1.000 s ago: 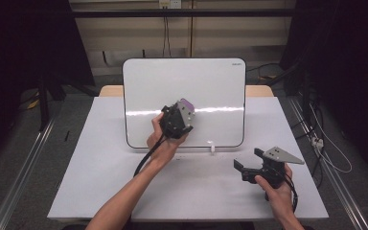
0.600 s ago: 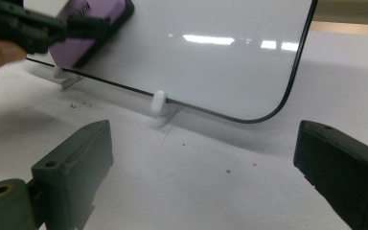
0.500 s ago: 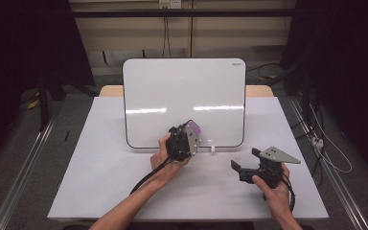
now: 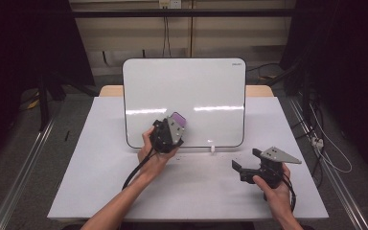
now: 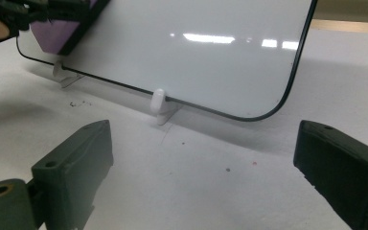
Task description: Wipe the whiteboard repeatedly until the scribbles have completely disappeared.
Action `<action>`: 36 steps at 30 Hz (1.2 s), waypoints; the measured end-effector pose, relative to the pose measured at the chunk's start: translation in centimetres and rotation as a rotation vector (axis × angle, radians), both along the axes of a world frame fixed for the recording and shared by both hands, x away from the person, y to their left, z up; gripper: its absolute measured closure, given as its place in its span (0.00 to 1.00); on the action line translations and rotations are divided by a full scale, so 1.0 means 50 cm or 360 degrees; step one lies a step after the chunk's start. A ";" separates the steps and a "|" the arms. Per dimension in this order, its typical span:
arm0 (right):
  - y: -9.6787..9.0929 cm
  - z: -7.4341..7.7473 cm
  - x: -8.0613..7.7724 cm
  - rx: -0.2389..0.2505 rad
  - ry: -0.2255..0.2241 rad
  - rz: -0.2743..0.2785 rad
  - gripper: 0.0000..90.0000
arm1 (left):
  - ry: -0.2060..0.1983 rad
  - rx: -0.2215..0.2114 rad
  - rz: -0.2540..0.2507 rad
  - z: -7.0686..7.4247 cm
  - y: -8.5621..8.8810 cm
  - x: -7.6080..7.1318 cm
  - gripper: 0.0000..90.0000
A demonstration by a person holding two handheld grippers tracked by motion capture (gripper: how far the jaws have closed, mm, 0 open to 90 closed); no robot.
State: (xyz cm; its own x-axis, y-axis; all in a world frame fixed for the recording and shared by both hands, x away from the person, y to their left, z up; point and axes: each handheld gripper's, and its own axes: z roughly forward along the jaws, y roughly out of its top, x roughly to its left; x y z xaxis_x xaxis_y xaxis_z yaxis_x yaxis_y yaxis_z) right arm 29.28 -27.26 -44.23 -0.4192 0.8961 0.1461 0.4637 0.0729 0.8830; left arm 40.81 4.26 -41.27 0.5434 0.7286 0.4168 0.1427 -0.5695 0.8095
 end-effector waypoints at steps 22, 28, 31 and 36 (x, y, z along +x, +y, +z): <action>0.017 0.000 0.001 -0.0003 0.0003 0.0026 0.06 | 0.0083 -0.0344 0.0054 0.063 0.106 0.001 0.46; 0.024 0.001 0.000 -0.0005 -0.0013 0.0029 0.07 | 0.0145 -0.0478 -0.0022 0.070 0.107 -0.013 0.46; 0.029 0.001 0.000 -0.0002 -0.0018 0.0027 0.07 | 0.0189 -0.0572 -0.0058 0.072 0.109 -0.019 0.46; 0.040 0.002 0.001 0.0019 -0.0019 0.0029 0.08 | 0.0220 -0.0658 -0.0096 0.078 0.111 -0.029 0.46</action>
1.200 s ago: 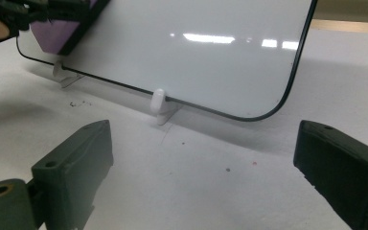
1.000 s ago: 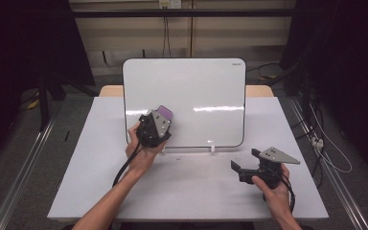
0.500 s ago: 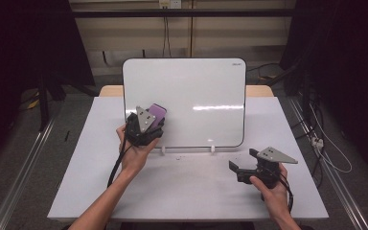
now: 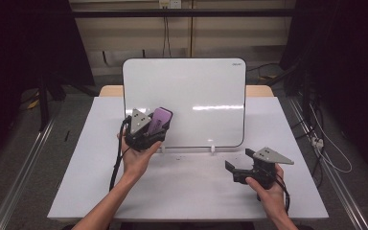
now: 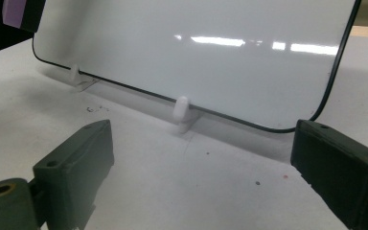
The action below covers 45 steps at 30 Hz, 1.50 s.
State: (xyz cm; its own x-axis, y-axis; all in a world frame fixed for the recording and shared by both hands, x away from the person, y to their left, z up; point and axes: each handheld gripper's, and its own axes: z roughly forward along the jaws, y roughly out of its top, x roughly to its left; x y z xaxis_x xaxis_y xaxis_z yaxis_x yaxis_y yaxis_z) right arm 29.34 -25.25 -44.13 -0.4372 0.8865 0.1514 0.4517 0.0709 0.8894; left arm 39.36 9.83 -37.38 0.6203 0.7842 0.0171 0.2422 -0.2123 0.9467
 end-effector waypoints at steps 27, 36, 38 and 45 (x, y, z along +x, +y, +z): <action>0.110 0.024 0.012 0.0158 -0.0038 0.0268 0.07 | 0.0103 -0.0284 -0.0201 0.022 0.002 -0.046 0.46; 0.143 0.030 0.028 0.0268 -0.0020 0.0313 0.07 | 0.0113 -0.0353 -0.0211 0.030 0.012 -0.055 0.46; 0.152 0.032 0.028 0.0301 -0.0026 0.0339 0.08 | 0.0106 -0.0343 -0.0209 0.033 0.011 -0.059 0.46; 0.178 0.036 0.030 0.0410 -0.0053 0.0362 0.12 | 0.0094 -0.0350 -0.0242 0.035 0.002 -0.063 0.46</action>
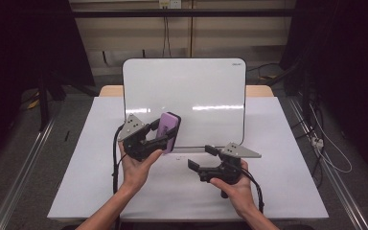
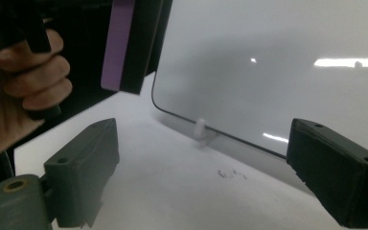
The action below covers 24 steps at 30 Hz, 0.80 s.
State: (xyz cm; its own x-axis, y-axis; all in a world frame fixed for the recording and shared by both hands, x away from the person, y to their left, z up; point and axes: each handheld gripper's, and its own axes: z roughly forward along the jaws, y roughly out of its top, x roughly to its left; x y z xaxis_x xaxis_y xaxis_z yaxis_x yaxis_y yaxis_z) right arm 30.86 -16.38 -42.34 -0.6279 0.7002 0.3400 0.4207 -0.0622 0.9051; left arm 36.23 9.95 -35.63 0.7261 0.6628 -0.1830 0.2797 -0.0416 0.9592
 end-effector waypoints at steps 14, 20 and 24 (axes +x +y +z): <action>0.053 0.004 0.008 0.0259 -0.0113 -0.0033 0.26 | 0.0008 -0.0010 -0.0015 -0.013 -0.024 -0.012 0.46; 0.069 -0.001 0.005 0.0276 -0.0126 -0.0019 0.34 | 0.0020 0.0004 -0.0031 -0.017 -0.036 -0.018 0.46; 0.071 -0.005 0.008 0.0321 -0.0111 -0.0034 0.46 | 0.0018 0.0011 -0.0037 -0.019 -0.041 -0.019 0.46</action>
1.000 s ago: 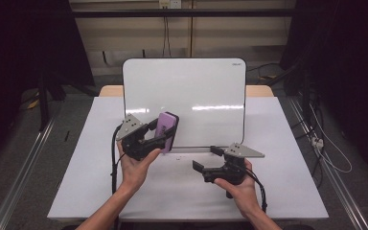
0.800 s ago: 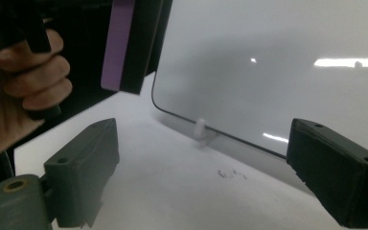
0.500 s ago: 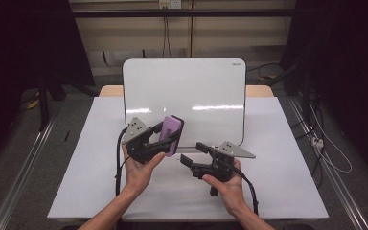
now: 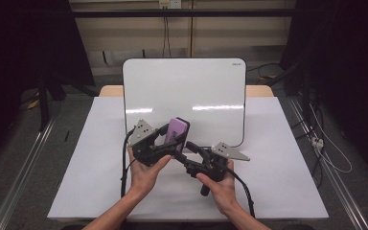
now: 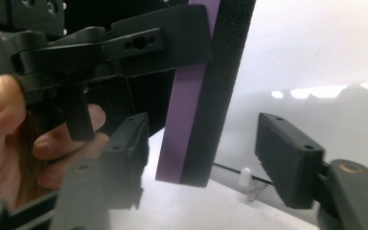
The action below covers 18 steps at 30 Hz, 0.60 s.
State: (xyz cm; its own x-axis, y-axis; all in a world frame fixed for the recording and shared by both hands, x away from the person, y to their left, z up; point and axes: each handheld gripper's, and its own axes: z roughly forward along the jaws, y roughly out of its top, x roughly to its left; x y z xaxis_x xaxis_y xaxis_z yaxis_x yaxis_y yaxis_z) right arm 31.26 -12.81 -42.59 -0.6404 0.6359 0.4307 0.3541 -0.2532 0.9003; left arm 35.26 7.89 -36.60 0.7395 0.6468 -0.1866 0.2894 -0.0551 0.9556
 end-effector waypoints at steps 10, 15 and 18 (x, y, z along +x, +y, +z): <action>-0.003 -0.007 0.002 0.0021 0.0004 0.0007 0.69 | 0.0011 0.0004 0.0002 -0.008 -0.006 0.001 0.46; -0.010 -0.006 0.003 0.0007 0.0001 0.0002 0.70 | 0.0010 0.0005 -0.0009 -0.009 -0.011 0.002 0.45; -0.014 -0.006 0.003 -0.0009 0.0001 0.0002 0.70 | 0.0011 0.0011 -0.0016 -0.011 -0.013 0.004 0.45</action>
State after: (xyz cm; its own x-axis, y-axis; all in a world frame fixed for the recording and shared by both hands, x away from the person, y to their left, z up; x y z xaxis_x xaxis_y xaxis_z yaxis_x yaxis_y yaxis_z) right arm 31.41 -13.49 -42.90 -0.6411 0.6375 0.4274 0.3548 -0.2477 0.9015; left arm 35.46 7.23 -37.13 0.7445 0.6408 -0.1874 0.2953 -0.0643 0.9532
